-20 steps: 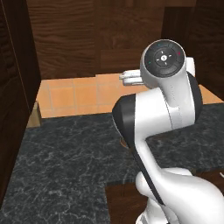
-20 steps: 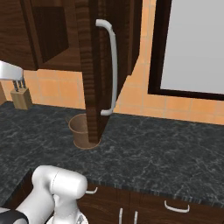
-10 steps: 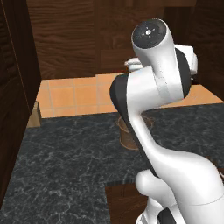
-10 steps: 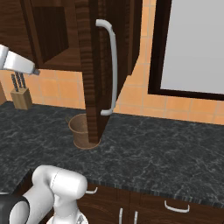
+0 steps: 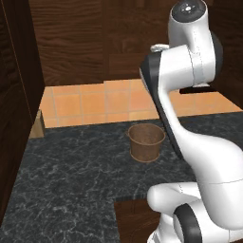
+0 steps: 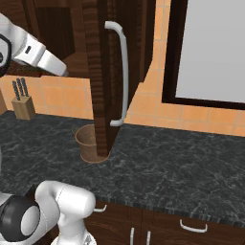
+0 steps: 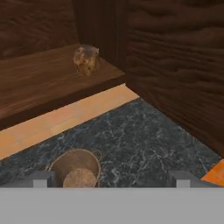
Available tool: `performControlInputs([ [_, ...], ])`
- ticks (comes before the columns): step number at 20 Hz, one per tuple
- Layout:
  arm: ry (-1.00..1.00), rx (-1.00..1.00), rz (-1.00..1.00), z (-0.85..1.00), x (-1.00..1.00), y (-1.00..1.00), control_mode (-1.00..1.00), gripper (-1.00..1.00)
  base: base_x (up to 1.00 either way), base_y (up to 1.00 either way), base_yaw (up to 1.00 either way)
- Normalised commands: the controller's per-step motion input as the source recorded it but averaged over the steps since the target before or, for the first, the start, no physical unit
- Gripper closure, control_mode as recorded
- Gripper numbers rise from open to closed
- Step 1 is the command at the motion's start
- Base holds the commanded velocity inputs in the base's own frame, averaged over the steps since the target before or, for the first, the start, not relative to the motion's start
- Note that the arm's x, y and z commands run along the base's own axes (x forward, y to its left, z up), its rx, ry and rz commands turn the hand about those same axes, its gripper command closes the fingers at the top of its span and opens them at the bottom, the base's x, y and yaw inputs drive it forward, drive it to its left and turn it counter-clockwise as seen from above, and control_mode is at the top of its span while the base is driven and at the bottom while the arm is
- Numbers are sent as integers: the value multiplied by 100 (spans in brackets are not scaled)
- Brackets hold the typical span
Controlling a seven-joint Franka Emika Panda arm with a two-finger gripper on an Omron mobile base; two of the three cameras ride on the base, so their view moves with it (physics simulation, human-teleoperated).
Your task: Open the cabinet, pick up the bread from the cabinet and place it in the basket. Then move the basket to the dining counter.
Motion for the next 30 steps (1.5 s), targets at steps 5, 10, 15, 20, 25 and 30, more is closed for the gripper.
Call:
performControlInputs([
  [5,-5,9,-4,0,52,-27,-100,-100,0,0,0],
  [10,0,0,-9,0,43,-32,-100,-100,0,0,0],
  [15,0,0,-1,-4,43,-32,-100,-100,0,0,0],
  [20,0,0,2,-16,54,-24,-100,-100,0,0,0],
  [25,0,0,4,-17,39,-27,-100,-100,0,0,0],
  [30,0,0,9,-6,31,-10,-100,-100,0,0,0],
])
